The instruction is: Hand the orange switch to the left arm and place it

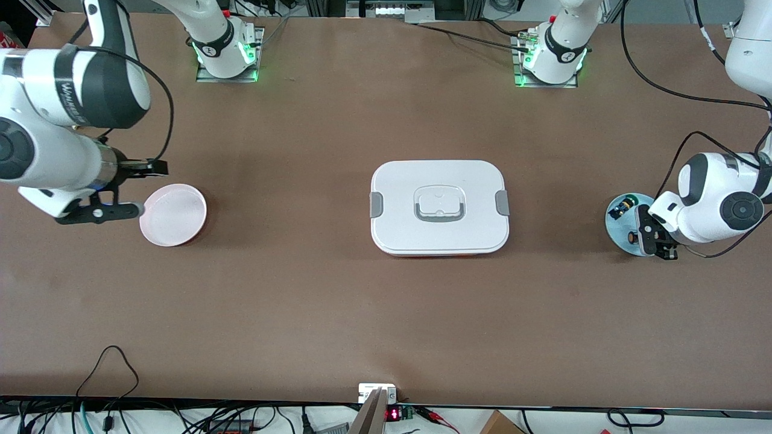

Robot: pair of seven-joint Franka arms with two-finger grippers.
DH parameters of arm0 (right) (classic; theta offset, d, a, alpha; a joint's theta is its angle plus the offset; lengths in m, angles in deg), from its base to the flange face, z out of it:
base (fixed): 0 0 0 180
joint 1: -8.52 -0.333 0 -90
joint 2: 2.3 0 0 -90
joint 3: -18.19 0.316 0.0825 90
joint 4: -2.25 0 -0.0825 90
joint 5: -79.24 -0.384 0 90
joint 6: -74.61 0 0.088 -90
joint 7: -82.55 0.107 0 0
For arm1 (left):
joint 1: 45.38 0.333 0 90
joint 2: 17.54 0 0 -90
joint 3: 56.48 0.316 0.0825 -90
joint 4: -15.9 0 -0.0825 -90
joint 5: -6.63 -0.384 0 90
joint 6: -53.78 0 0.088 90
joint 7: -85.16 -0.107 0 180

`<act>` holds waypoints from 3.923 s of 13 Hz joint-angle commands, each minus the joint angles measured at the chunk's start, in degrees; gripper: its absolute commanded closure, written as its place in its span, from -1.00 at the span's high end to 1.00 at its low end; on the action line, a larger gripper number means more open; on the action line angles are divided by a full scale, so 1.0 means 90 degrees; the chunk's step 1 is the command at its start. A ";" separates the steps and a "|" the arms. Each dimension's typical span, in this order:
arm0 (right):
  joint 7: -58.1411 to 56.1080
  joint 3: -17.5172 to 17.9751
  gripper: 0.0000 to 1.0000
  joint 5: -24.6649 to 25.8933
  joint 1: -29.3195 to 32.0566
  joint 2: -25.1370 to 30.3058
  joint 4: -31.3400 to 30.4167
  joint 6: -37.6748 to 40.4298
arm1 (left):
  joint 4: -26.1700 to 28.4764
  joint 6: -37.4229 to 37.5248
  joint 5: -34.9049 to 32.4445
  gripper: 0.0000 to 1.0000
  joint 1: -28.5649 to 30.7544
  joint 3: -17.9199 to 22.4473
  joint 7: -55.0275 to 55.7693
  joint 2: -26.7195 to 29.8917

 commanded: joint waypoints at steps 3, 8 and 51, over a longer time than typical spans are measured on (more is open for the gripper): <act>0.0023 -0.0119 1.00 -0.0537 0.0752 0.0074 0.0473 -0.0234 | -0.0019 0.0181 -0.0154 1.00 -0.0001 -0.0076 0.0023 0.0155; 0.0062 0.1176 1.00 -0.0815 0.2199 0.0299 0.0434 -0.0292 | -0.0505 0.1516 0.0070 1.00 -0.0040 -0.0514 0.0257 0.0546; -0.0035 0.1385 1.00 -0.0736 0.1957 0.1501 -0.0757 -0.0781 | -0.0390 0.3864 0.3362 1.00 -0.4103 0.2111 0.9427 0.4287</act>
